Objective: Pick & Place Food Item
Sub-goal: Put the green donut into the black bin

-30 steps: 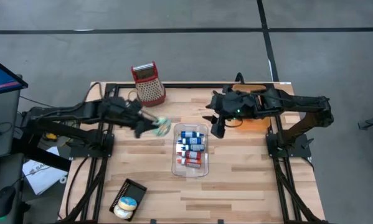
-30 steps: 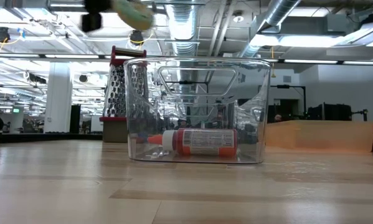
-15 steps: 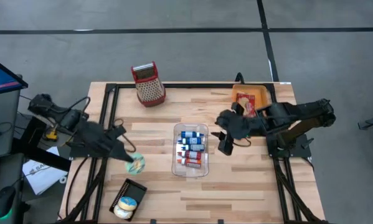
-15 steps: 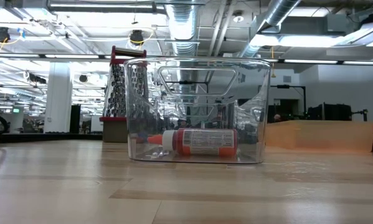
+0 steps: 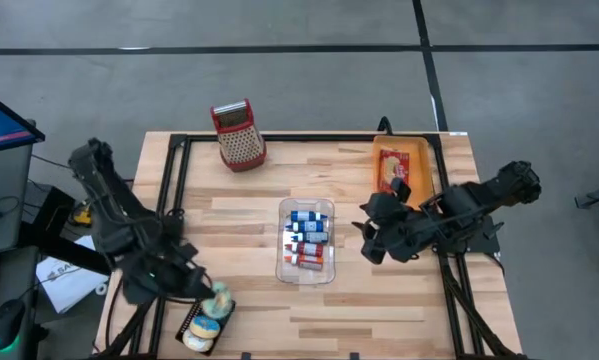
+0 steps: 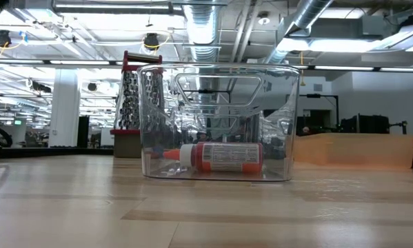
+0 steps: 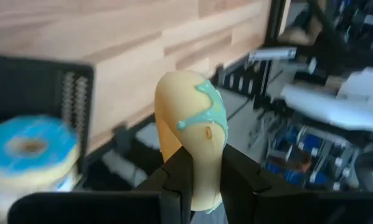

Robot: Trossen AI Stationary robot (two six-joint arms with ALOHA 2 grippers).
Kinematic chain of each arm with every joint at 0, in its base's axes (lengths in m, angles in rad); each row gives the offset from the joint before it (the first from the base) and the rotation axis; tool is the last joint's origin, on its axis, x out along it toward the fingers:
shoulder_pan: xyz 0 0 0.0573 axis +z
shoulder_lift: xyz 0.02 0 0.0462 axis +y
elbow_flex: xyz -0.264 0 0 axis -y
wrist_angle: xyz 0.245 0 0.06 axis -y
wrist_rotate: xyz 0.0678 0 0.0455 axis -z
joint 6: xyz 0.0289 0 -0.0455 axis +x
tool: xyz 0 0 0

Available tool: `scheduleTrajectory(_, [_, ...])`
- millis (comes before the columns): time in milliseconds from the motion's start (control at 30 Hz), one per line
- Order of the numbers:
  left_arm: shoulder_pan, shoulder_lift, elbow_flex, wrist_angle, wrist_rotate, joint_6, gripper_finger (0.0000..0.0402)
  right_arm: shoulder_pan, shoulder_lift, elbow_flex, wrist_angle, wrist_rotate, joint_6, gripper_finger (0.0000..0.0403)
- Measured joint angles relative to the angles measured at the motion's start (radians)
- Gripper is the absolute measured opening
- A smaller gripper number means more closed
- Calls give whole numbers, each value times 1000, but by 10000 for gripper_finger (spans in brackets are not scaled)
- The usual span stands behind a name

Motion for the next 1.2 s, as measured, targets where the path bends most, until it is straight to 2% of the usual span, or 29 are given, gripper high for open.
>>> scheduleTrajectory(267, [-8,172,0,116,-52,-1,58,3,1,0,-1,12,12,191])
scheduleTrajectory(333, [-19,194,0,161,-132,0,58,4,1,0,-3,11,19,191])
scheduleTrajectory(433, [-45,199,1,241,-337,23,58,11,0,0,-8,7,31,191])
scheduleTrajectory(500, [-61,198,1,248,-421,27,58,10,-1,0,-8,7,37,191])
scheduleTrajectory(700, [-97,198,0,208,-424,-55,58,10,-1,0,-7,0,46,191])
scheduleTrajectory(967, [-93,187,0,260,-438,-62,58,11,-1,0,1,0,62,191])
scheduleTrajectory(1200, [-179,186,0,276,-495,-49,58,26,-2,0,14,1,79,191])
